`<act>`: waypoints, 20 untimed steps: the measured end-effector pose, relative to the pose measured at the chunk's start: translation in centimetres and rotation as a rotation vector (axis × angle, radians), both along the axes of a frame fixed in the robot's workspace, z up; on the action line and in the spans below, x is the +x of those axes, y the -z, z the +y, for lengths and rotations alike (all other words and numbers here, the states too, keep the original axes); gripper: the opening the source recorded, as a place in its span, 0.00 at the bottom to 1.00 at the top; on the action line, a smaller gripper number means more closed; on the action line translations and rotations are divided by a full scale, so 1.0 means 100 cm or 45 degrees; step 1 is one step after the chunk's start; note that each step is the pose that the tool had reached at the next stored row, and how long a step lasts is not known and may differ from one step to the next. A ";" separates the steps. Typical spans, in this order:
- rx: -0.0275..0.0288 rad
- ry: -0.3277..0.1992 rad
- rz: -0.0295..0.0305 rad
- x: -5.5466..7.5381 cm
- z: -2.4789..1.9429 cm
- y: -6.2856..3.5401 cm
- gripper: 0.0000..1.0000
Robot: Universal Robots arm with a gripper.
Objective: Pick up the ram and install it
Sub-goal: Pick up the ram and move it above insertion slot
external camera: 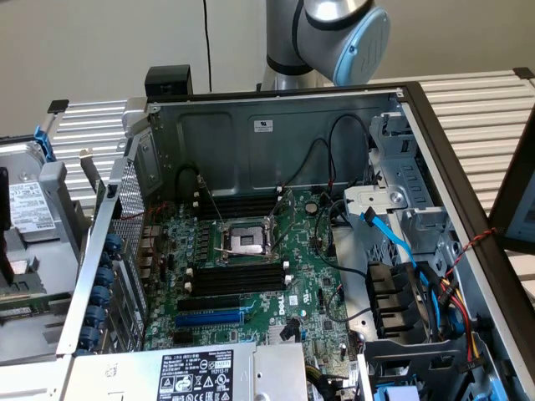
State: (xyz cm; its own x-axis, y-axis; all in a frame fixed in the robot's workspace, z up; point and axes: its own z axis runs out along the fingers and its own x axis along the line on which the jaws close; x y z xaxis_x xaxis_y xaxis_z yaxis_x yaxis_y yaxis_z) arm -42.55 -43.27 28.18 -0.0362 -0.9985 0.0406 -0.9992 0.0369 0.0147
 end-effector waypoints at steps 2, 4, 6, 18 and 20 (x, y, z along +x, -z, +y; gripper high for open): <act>0.0000 0.005 0.0000 0.000 0.0000 -0.0090 0.13; 0.0000 0.009 0.0001 0.000 0.0000 -0.0181 0.13; 0.0000 0.015 0.0000 0.000 0.0000 -0.0359 0.13; -0.0001 0.016 0.0081 0.006 0.0000 -0.0860 0.13; 0.0001 0.016 0.0090 0.006 0.0000 -0.0863 0.13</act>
State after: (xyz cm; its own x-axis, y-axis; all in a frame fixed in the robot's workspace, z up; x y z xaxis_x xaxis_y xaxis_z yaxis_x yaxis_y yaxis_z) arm -41.98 -43.27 36.81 -0.0487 -0.9980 0.0409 -0.9985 0.0496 0.0217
